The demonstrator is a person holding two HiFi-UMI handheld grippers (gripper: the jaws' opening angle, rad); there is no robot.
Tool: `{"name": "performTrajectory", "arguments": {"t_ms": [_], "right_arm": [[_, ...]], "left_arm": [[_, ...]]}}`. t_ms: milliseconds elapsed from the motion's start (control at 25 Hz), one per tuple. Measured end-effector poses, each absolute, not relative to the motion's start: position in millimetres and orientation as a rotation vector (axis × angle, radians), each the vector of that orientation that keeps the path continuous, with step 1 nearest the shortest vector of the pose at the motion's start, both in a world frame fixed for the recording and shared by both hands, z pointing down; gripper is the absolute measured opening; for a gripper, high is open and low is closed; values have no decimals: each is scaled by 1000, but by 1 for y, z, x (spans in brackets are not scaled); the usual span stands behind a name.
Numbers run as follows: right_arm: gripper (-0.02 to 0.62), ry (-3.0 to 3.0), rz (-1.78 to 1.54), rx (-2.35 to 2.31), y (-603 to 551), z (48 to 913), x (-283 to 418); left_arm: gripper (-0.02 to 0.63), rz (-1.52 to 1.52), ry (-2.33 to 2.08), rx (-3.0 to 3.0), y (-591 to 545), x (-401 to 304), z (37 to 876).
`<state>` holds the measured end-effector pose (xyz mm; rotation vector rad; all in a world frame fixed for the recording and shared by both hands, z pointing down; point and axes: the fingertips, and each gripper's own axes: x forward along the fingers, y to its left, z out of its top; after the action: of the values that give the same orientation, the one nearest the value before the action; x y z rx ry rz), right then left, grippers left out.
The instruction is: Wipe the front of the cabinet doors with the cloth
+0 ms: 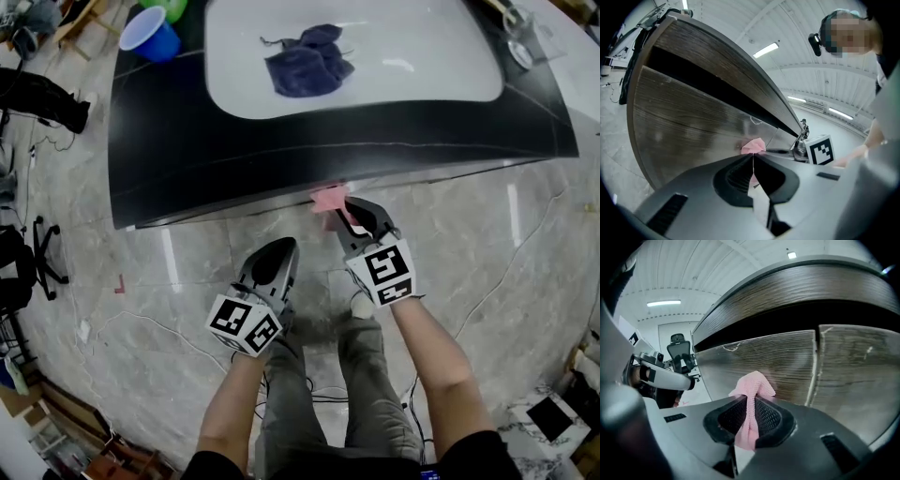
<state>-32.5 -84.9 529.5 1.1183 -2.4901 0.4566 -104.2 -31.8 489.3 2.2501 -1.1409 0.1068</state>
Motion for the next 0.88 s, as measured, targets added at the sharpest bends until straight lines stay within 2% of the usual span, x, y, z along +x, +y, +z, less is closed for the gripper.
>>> {"name": "performTrajectory", "arguments": {"t_ms": [400,640,880], "right_arm": [[54,-2454,467,1164,-84,535,29],[54,-2470,470,1143,-68,530,21],[54,-2490,476,1112,-56,528,-11]], "left_arm": [[9,111,-1071,2273,-31,-47,492],[9,99,-1076,2278,-27,-47,488],[9,107,-1112,2266,-19,-84,488]]}}
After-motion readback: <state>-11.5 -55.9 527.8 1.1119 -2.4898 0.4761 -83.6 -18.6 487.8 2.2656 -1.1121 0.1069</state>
